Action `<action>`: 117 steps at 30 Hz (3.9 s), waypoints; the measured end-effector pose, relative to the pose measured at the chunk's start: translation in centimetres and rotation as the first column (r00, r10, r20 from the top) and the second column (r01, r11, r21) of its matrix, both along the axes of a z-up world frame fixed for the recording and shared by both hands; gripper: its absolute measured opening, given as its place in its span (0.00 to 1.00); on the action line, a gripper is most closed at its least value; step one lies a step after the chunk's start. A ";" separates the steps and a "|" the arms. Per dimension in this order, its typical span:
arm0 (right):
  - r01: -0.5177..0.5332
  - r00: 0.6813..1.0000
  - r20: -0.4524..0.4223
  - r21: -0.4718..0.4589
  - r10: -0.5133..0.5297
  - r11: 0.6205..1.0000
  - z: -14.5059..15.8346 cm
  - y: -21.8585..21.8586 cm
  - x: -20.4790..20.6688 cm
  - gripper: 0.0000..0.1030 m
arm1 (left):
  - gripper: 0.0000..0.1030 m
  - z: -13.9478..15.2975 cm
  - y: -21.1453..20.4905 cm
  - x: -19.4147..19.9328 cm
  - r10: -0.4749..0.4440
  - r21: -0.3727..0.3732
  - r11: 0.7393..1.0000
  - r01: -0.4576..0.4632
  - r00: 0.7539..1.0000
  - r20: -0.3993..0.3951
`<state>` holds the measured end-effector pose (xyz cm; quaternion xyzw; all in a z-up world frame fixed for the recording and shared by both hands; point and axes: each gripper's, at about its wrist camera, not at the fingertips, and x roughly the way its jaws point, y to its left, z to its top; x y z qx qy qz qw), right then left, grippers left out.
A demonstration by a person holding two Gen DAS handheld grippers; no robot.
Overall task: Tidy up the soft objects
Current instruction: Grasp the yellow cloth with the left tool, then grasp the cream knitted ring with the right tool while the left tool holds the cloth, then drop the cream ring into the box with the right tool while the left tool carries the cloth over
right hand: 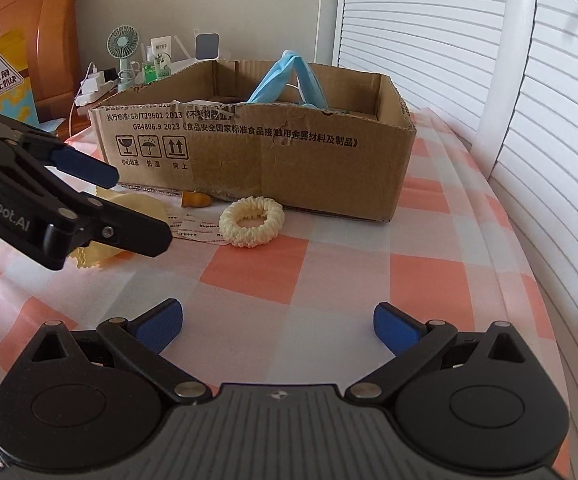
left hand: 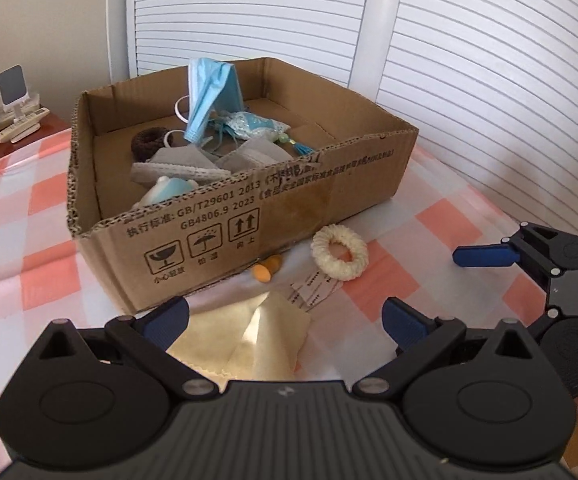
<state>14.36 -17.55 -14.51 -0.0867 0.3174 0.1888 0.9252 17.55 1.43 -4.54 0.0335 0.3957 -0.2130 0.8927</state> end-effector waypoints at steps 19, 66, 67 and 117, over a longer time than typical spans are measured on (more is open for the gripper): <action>0.004 1.000 0.020 0.010 -0.004 1.000 -0.1 0.0 -0.4 1.00 | 0.99 -1.0 0.5 0.2 -0.016 0.083 0.996 0.022 0.997 -0.070; 0.133 0.990 0.040 -0.008 -0.133 0.991 0.9 4.1 5.8 0.88 | 0.28 -1.1 5.3 -4.9 0.261 0.023 0.965 -0.261 0.965 0.019; 0.140 0.989 0.042 -0.017 -0.140 0.990 0.8 4.1 5.7 0.88 | 0.28 -1.1 5.4 -4.9 0.261 0.021 0.965 -0.261 0.965 0.019; -0.049 0.974 0.220 -0.021 0.052 0.999 10.7 0.4 1.2 0.37 | 0.25 6.2 4.9 -7.9 0.054 0.022 0.998 -0.056 0.997 0.058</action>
